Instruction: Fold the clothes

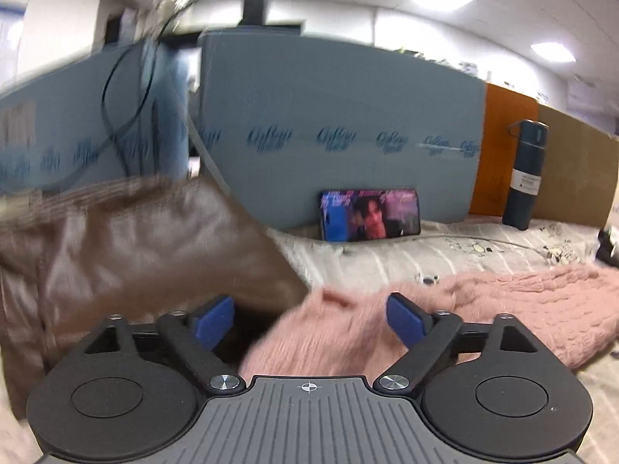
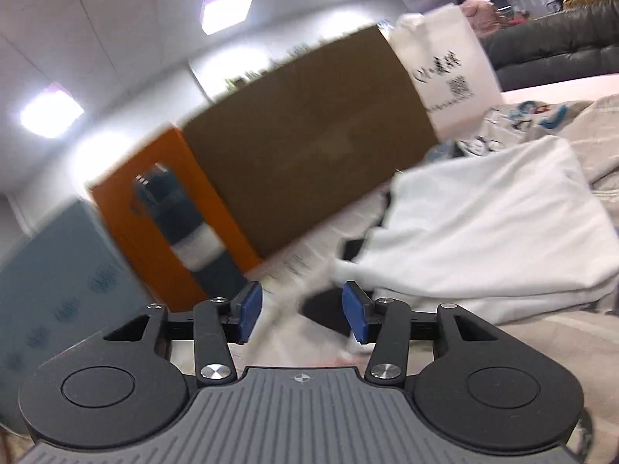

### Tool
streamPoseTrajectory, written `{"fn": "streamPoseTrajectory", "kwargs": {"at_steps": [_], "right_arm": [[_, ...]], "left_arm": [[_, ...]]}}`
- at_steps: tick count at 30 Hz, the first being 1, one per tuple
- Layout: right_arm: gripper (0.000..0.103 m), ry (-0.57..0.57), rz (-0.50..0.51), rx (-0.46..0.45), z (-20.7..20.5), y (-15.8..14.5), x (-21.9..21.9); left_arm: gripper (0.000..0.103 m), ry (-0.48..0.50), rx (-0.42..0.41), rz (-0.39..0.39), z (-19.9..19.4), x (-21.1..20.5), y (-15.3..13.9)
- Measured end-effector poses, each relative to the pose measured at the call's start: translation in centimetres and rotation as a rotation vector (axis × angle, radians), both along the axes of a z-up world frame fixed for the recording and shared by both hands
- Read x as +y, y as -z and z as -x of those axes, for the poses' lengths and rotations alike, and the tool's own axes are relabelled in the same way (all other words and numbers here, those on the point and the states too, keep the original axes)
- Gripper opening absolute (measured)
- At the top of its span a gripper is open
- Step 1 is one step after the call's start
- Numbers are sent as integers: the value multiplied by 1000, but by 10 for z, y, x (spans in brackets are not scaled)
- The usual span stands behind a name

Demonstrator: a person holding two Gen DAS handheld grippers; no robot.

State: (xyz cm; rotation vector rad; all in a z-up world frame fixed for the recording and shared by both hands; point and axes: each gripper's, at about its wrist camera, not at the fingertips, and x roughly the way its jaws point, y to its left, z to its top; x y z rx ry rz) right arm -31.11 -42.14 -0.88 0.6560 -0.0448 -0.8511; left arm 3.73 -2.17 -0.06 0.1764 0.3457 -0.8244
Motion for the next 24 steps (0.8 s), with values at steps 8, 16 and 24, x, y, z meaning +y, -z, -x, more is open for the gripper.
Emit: {"fn": "streamPoseTrajectory", "kwargs": {"at_steps": [8,16,24], "right_arm": [[81,-476,-196,-47,-31,14,-7],[81,-458,-85,100,-44,12,9],[89,-787,280,283,-92,-16,62]], "left_arm": [[98,332,-62,-119,9,-30,-7],[24,419,-14,-146,19,-27,2],[10,421,-127,-74,51,-1,-1]]}}
